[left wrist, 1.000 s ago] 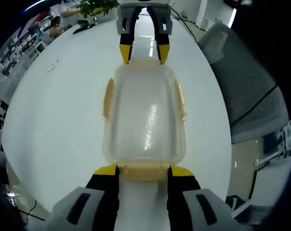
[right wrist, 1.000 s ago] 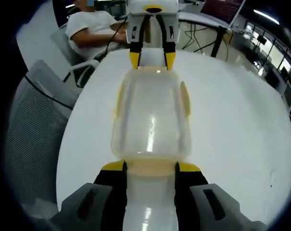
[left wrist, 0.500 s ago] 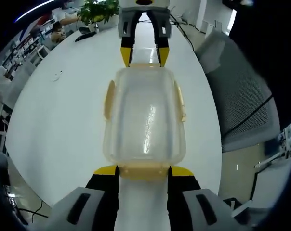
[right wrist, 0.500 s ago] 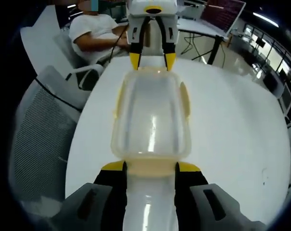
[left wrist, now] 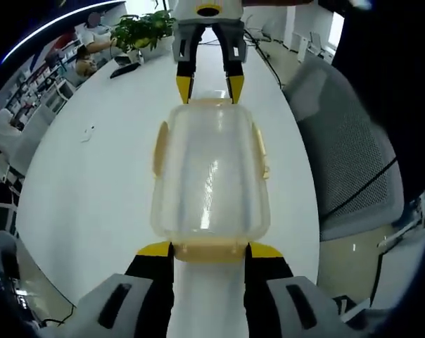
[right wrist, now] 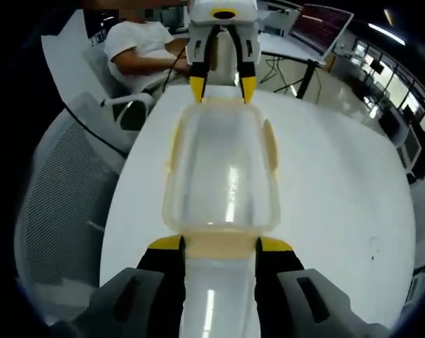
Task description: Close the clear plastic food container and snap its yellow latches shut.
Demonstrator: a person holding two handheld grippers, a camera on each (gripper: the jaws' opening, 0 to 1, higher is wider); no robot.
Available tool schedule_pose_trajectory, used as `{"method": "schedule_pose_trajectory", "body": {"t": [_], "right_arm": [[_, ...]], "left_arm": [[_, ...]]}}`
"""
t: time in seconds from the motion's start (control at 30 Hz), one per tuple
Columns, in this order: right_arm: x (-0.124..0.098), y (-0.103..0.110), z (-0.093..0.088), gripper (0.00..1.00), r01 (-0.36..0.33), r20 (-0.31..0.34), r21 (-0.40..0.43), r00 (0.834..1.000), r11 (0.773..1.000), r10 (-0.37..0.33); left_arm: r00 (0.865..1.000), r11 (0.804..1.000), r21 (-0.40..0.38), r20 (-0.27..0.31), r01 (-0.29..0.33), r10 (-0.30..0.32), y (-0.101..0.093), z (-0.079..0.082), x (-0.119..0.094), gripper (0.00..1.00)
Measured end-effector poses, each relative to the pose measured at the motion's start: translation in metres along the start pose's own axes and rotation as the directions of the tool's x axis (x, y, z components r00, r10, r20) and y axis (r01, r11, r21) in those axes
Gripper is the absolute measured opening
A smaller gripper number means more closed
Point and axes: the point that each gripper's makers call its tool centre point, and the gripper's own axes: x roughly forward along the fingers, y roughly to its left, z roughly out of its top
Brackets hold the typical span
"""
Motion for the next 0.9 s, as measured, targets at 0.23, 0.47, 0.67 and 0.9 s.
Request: {"method": "schedule_pose_trajectory", "body": {"t": [0.23, 0.47, 0.67, 0.9], "right_arm": [[-0.013, 0.003, -0.010, 0.34, 0.009, -0.006, -0.006, 1.000, 1.000, -0.009], [-0.024, 0.005, -0.024, 0.34, 0.027, -0.006, -0.003, 1.000, 1.000, -0.027], [-0.031, 0.006, -0.036, 0.34, 0.041, -0.008, -0.002, 0.999, 0.999, -0.041], [-0.039, 0.009, -0.052, 0.34, 0.054, -0.022, 0.008, 0.998, 0.999, -0.054]], "left_arm": [[1.000, 1.000, 0.000, 0.016, 0.001, -0.001, -0.004, 0.016, 0.003, 0.32], [1.000, 1.000, 0.022, 0.012, -0.018, 0.017, -0.005, 0.034, 0.006, 0.32], [1.000, 0.999, 0.032, 0.009, -0.018, 0.018, -0.004, 0.047, 0.010, 0.32], [1.000, 0.999, 0.048, 0.004, -0.014, 0.014, -0.004, 0.064, 0.019, 0.32]]}}
